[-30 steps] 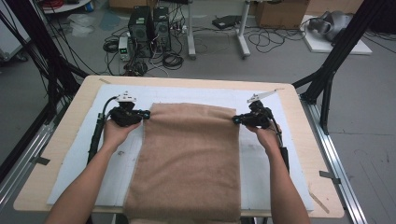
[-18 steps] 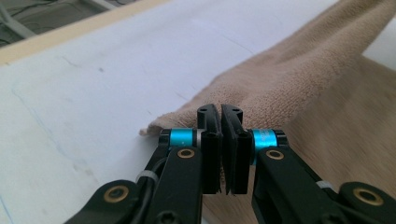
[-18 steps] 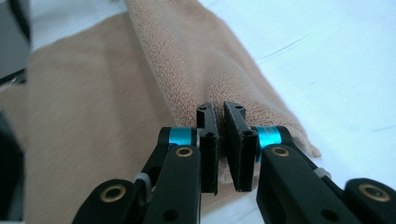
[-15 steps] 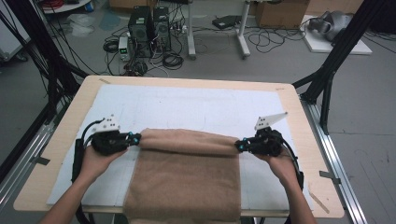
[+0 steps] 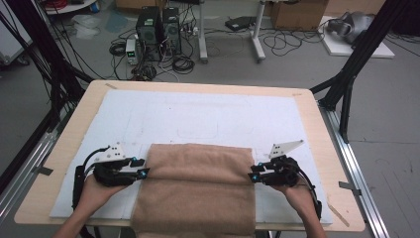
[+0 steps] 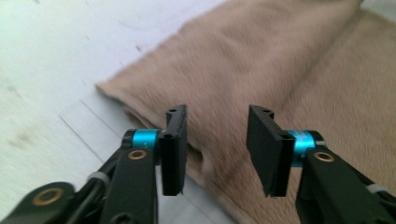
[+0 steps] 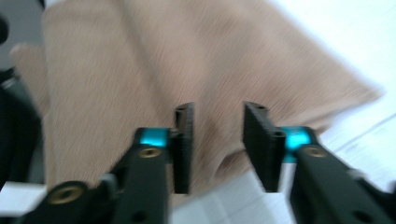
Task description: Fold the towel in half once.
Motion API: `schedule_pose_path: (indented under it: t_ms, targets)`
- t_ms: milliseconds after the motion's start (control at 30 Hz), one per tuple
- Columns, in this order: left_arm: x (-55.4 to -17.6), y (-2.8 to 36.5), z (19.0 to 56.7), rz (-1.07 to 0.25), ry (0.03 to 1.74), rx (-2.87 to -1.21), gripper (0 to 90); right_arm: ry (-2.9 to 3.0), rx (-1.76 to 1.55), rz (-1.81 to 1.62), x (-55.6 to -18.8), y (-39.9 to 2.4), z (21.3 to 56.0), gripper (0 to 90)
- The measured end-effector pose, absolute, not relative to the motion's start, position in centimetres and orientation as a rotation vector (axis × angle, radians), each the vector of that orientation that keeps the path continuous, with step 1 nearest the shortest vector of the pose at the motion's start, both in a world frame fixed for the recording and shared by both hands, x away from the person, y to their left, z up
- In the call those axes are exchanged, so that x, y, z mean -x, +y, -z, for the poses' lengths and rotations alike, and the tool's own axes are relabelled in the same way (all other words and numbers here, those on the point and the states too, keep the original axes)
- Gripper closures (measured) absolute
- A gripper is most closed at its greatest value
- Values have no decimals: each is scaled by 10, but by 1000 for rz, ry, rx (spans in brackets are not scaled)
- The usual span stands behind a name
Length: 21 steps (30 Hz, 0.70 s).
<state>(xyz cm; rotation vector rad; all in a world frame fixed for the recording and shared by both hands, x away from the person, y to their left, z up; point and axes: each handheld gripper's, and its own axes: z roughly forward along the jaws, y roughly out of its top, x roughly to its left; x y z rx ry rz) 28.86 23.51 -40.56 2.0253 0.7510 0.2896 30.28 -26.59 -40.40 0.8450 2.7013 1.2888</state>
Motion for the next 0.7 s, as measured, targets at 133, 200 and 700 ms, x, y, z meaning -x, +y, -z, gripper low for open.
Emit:
schedule_pose_path:
  t_ms: [133, 200, 700]
  targets:
    - [-311, 231, 397, -324, 783, -2012, 533, 2648, -864, -1280, -325, -260, 393, 569]
    - [-324, 226, 400, -339, 808, -2029, 535, 2635, -891, -1251, -340, -254, 394, 548]
    - [-370, 206, 442, -252, 907, -2110, 802, 2622, -1022, -1048, -385, -239, 436, 737]
